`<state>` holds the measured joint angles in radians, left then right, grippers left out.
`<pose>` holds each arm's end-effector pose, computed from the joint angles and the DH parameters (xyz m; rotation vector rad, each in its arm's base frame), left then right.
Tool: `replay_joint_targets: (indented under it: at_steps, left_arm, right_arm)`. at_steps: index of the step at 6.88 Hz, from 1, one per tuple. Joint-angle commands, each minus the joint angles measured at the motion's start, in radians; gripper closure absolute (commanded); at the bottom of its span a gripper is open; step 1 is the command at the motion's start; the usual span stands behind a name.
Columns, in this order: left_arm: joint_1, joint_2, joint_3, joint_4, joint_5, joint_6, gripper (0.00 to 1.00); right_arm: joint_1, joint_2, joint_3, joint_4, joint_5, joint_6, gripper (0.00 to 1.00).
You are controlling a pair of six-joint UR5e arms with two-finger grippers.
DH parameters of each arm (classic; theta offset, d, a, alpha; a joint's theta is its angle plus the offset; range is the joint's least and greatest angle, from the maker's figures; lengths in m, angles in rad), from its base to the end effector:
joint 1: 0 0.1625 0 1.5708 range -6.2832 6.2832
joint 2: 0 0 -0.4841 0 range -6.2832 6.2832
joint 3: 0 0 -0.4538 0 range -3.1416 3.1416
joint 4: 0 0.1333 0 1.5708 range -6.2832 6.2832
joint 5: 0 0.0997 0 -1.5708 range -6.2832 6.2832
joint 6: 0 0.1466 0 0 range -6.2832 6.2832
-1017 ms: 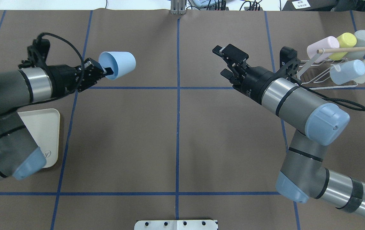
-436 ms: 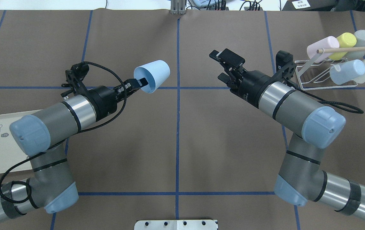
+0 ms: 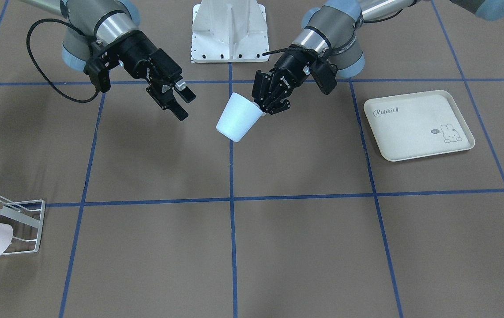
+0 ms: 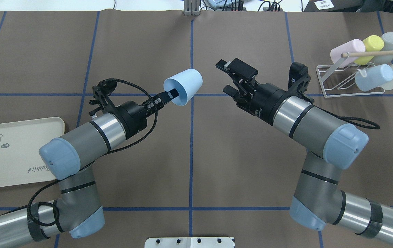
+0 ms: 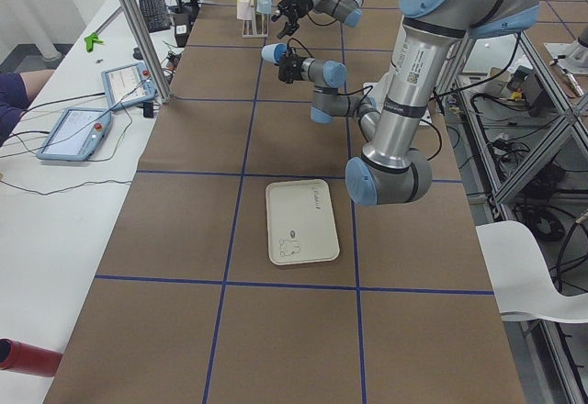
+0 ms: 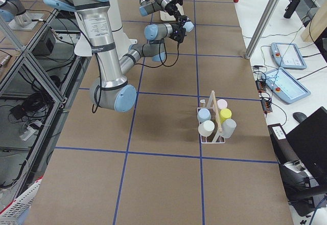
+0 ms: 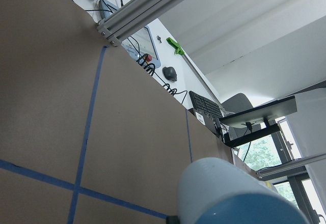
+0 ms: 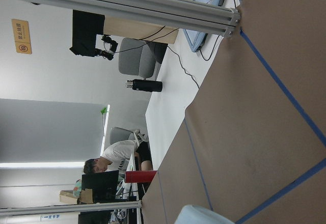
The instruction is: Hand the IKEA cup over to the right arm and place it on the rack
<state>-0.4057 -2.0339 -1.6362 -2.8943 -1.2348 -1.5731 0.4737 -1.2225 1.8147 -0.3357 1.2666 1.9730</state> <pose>0.5838 -0.4485 0.2326 0.6059 1.7773 -0.5931 -0.4991 -0.4550 0.2323 0.2919 -1.8868 0.8836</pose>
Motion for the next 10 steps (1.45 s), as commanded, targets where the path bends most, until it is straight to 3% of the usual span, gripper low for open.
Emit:
replay_joint_targets:
  at_steps: [1, 3, 10]
  left_arm:
    - [0.004, -0.023, 0.124, -0.24, 0.009, 0.001, 1.0]
    - [0.002, -0.038, 0.171, -0.382, 0.041, -0.001, 1.0]
    - [0.031, -0.083, 0.171, -0.381, 0.035, -0.001, 1.0]
  right_arm:
    - [-0.012, 0.001, -0.002, 0.027, 0.001, 0.032, 0.0]
    - [-0.012, 0.001, -0.021, 0.03, 0.001, 0.03, 0.0]
    - [-0.02, 0.009, -0.029, 0.04, 0.001, 0.053, 0.0]
